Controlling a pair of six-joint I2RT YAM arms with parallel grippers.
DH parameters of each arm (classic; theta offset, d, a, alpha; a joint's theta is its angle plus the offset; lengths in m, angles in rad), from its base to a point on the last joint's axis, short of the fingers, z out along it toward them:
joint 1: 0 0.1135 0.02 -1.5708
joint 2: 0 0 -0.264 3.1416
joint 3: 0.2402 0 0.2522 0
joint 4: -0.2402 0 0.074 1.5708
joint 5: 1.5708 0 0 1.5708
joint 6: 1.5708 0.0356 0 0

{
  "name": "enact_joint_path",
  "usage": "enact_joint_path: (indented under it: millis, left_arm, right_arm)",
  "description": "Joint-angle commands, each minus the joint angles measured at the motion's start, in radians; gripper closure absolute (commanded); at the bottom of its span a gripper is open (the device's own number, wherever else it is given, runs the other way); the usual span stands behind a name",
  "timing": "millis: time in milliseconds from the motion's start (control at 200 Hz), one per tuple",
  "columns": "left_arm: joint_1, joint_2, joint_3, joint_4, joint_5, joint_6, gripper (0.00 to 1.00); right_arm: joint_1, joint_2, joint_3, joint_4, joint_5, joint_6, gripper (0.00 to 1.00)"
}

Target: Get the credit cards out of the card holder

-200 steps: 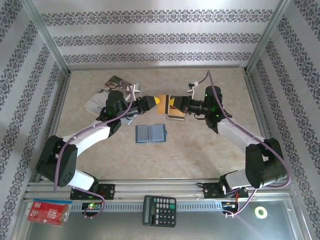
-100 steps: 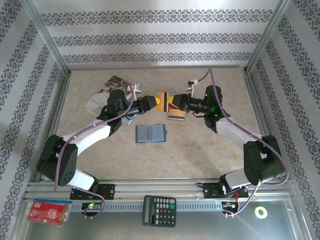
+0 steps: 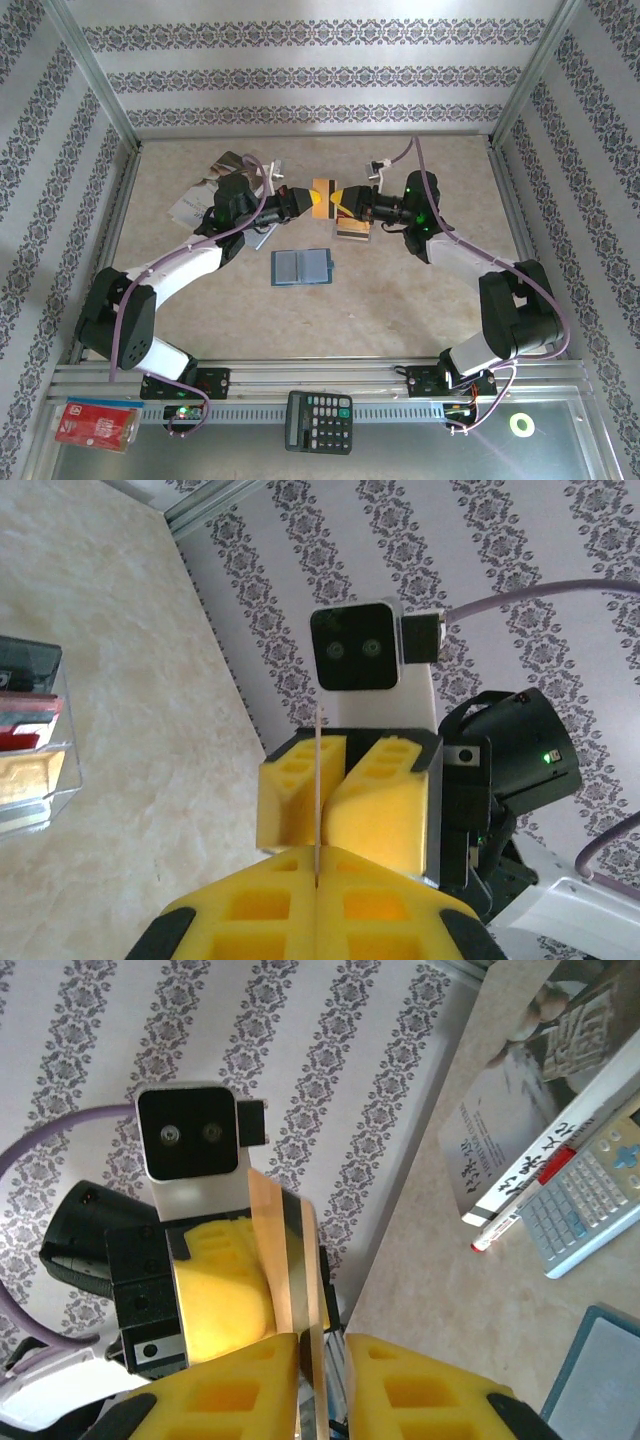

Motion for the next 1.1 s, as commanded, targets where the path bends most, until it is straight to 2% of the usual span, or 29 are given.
enact_joint_path:
  millis: [0,195,230,250,325,365,570,674,819,924,1004,1099]
  left_arm:
    - [-0.007,0.023,0.029,0.068,0.006,-0.021,1.0]
    - [0.015,0.04,0.001,0.084,-0.025,-0.042,1.0]
    - [0.02,0.039,-0.008,0.083,-0.032,-0.045,1.0]
    - [0.024,0.039,-0.014,0.082,-0.039,-0.048,0.97]
    - [0.041,0.031,-0.037,0.065,-0.066,-0.058,0.73]
    - [0.05,0.022,-0.053,0.039,-0.084,-0.051,0.63]
    - [0.109,-0.041,-0.124,-0.182,-0.237,0.078,0.36]
    - [0.156,-0.054,-0.138,-0.297,-0.302,0.141,0.27]
    - [0.232,-0.055,-0.141,-0.371,-0.302,0.19,0.18]
    - [0.273,-0.063,-0.121,-0.424,-0.282,0.238,0.11]
    - [0.287,-0.072,-0.098,-0.488,-0.307,0.299,0.04]
    - [0.3,-0.083,-0.068,-0.548,-0.341,0.36,0.0]
  right_arm:
    - [0.021,0.023,0.04,0.098,0.003,0.015,0.81]
    - [0.01,0.035,0.039,0.124,0.014,0.007,1.0]
    - [0.005,0.031,0.034,0.115,0.02,-0.006,1.0]
    - [0.001,0.027,0.031,0.106,0.023,-0.017,1.0]
    - [-0.012,0.016,0.025,0.049,0.035,-0.085,1.0]
    - [-0.019,0.01,0.028,-0.027,0.046,-0.131,1.0]
    - [-0.06,-0.029,0.096,-0.461,0.15,-0.48,1.0]
    - [-0.066,-0.04,0.163,-0.688,0.289,-0.682,1.0]
    - [-0.069,-0.003,0.251,-0.856,0.5,-0.858,1.0]
    - [-0.076,0.06,0.342,-0.955,0.558,-0.952,1.0]
    - [-0.084,0.109,0.391,-0.985,0.571,-1.03,1.0]
    - [-0.084,0.151,0.436,-1.003,0.581,-1.126,1.0]
